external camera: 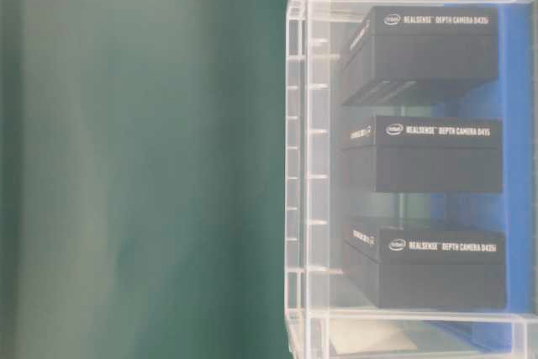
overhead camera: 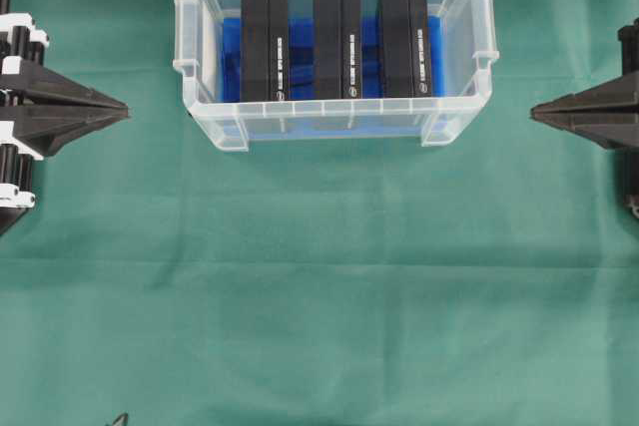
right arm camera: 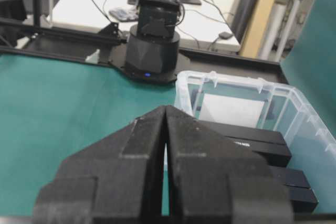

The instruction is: Take the box out of the case with both arms.

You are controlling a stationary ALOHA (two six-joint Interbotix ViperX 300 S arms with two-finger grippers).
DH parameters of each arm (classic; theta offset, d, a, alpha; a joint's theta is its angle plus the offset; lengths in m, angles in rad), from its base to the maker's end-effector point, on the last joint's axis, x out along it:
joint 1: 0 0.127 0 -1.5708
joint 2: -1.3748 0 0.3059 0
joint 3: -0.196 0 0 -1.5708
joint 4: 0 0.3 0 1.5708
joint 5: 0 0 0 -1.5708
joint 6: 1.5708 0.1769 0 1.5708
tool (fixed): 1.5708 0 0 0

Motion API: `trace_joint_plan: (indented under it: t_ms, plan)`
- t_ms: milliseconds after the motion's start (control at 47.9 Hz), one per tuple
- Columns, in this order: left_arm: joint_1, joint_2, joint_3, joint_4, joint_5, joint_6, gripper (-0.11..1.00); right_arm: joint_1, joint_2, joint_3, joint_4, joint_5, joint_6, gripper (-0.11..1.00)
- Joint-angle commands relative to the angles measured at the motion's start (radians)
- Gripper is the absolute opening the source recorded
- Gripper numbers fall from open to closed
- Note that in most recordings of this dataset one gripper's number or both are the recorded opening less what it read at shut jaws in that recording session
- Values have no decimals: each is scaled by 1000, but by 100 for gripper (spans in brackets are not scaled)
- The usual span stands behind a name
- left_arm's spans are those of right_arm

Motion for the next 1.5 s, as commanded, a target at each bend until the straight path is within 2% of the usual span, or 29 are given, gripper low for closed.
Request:
trace_joint_plan:
  t_ms: [0,334,460,794,961,1129,1296,1400,1484]
  plan:
    - [-5,8,-23,20,0,-2,0,-5,5,-21,2,-2,2,0]
    - [-3,-32,-44,20,81,-5,0,-5,2,-95,2,149,8,0]
    - [-3,-49,-80,21,143,-5,0,-5,2,-166,2,198,11,0]
    - [-3,-43,-341,25,388,-3,0,-5,52,-506,2,548,11,0]
    - [-3,-12,-466,25,515,-5,0,-5,97,-627,2,660,11,0]
    - [3,12,-520,25,615,-6,0,-5,106,-658,2,690,12,0]
    - [5,17,-529,23,649,-26,0,-5,106,-663,5,750,12,0]
    - [5,20,-538,25,692,-38,0,-5,107,-669,5,836,12,0]
    - [5,34,-565,25,781,-55,0,-5,115,-687,3,953,14,0]
